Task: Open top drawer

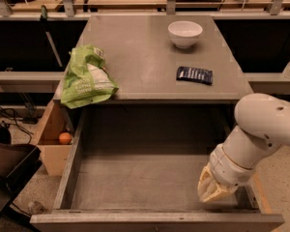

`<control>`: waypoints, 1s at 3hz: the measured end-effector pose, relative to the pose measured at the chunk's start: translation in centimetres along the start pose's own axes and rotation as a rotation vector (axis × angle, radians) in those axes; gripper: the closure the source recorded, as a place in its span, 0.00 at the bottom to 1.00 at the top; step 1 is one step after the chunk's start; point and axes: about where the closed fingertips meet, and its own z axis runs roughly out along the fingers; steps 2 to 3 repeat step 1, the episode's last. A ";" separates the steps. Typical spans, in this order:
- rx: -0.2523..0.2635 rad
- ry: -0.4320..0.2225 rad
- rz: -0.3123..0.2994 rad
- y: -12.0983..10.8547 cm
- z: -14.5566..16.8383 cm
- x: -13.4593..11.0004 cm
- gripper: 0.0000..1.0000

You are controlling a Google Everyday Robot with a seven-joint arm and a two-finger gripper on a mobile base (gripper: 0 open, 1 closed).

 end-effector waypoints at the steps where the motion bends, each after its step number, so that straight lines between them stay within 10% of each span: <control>1: 0.006 -0.004 -0.035 -0.1 -0.1 -0.1 1.00; 3: 0.006 -0.004 -0.035 -0.1 -0.1 -0.1 1.00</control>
Offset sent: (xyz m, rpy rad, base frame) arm 0.0000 0.0000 0.0000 0.0000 0.0000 0.0000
